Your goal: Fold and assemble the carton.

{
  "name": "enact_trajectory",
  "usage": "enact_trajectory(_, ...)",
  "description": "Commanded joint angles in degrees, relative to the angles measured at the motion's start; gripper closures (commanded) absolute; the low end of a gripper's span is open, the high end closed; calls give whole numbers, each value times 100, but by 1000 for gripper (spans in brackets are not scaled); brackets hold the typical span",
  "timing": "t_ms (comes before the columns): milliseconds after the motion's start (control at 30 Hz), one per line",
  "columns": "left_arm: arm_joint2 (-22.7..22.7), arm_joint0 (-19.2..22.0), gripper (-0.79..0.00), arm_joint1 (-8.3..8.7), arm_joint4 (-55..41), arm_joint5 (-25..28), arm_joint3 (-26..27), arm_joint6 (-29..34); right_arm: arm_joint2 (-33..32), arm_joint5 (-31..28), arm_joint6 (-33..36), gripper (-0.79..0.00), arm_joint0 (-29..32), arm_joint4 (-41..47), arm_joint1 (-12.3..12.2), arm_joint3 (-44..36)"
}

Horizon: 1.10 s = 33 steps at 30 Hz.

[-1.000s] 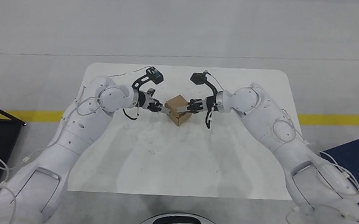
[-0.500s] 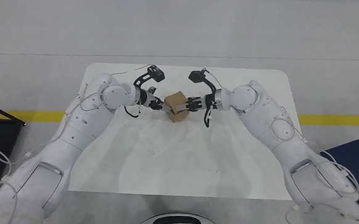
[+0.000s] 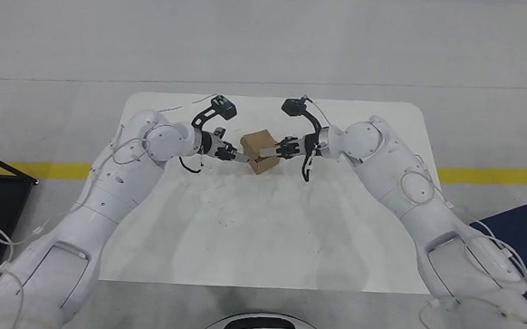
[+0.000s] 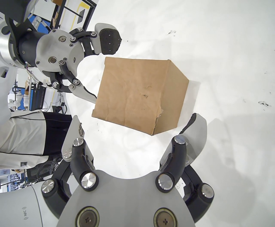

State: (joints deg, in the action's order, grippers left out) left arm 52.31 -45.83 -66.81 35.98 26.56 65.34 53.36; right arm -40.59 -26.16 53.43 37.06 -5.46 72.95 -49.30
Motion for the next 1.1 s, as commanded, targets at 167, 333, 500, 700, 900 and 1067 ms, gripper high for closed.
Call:
enact_trajectory(167,466,-417,-785,197,253,-330,518,2,-244,263,-282,-714,69,232,-27,52)
enact_trajectory(333,523,-526,-785,236,509,-537,773,-67,-214,612,-268,-702,54,276,29,127)
enact_trajectory(500,289,-327,-785,165,734,-727,698,-85,-182,644,-215,-714,5,290,84,239)
enact_trajectory(700,-102,12,-785,6,746,-826,400,-120,-153,593,-124,-717,-30,319,141,378)
enact_trajectory(900,-381,315,-785,-144,687,-842,5,-204,-149,548,-180,-699,-74,283,189,522)
enact_trajectory(1067,-477,430,-785,-217,640,-812,-168,-327,-130,474,-179,-674,-114,298,243,628)
